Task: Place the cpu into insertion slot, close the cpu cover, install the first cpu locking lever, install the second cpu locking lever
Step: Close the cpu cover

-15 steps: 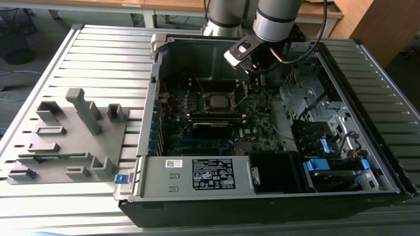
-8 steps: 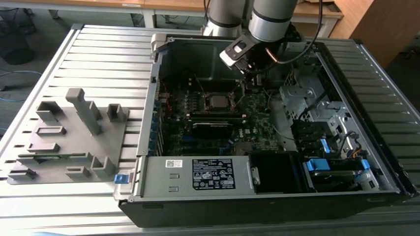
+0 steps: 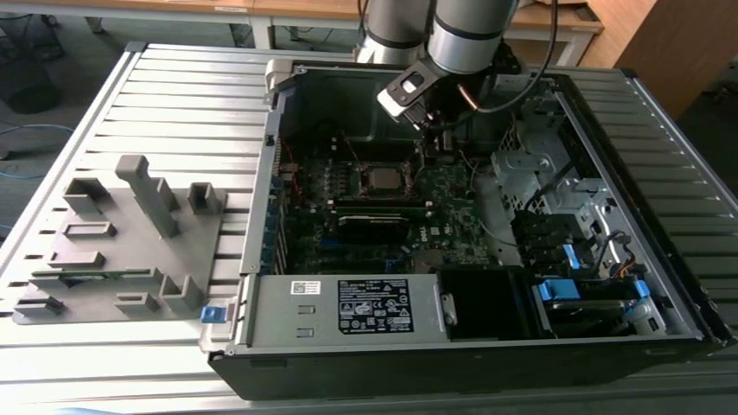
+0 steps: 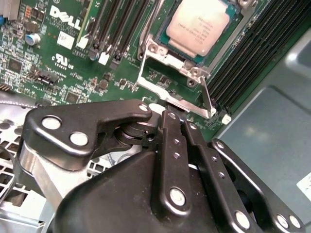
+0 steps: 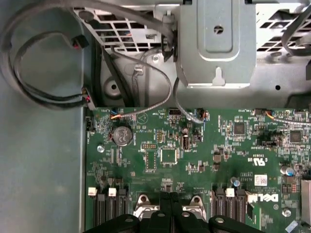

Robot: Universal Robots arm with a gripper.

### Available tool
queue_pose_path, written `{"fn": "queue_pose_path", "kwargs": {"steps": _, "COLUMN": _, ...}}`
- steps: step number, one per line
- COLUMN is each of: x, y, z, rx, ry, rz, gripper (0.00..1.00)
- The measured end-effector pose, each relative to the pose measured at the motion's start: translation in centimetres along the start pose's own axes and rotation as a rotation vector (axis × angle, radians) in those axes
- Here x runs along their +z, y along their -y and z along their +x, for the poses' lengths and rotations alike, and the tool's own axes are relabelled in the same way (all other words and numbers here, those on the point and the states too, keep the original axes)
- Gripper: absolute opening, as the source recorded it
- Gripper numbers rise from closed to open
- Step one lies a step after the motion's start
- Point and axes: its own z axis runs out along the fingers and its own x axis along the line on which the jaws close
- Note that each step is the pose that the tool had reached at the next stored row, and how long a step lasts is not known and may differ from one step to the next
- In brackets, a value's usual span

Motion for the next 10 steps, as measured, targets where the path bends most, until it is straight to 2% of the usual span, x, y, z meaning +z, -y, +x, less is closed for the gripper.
{"fn": "queue_pose_path", "kwargs": {"steps": 10, "x": 0.13, "y": 1.46, "z": -0.02, "rx": 0.000, "ry": -0.0002, "rz": -0.0001, "gripper": 0.10}}
